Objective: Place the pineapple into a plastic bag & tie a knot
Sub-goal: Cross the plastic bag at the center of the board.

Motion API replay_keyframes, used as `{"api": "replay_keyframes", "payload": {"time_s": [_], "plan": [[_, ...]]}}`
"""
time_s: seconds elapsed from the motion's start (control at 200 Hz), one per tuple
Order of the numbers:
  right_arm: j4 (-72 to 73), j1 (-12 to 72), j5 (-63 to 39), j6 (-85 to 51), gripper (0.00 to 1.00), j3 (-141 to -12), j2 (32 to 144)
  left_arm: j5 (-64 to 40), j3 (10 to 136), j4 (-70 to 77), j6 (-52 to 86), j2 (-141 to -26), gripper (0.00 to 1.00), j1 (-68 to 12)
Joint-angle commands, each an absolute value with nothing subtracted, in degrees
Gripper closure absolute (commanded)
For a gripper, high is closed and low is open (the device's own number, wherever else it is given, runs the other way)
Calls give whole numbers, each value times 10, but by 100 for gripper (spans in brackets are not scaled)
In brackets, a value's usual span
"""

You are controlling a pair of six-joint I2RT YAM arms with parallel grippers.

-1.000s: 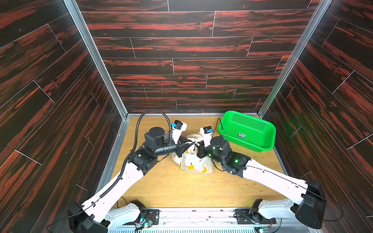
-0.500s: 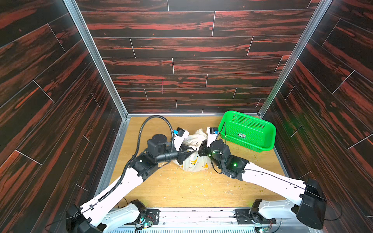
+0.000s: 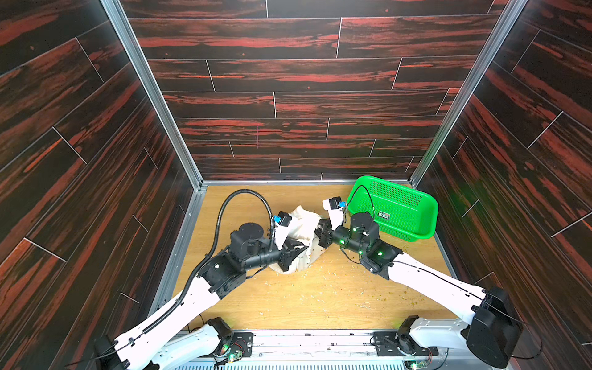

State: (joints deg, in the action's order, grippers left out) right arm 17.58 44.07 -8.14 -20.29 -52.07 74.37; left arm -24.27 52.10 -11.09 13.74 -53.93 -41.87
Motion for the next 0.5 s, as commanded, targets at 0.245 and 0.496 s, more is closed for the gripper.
{"api": "replay_keyframes", "payload": {"time_s": [0.245,0.496], "plan": [[282,425,-86,-199,100,-543,766,-233,530,-272,36,-534,99,-431],[309,426,-55,-228,100,-541,799,-186,577,-311,-11,-537,81,-423]]}}
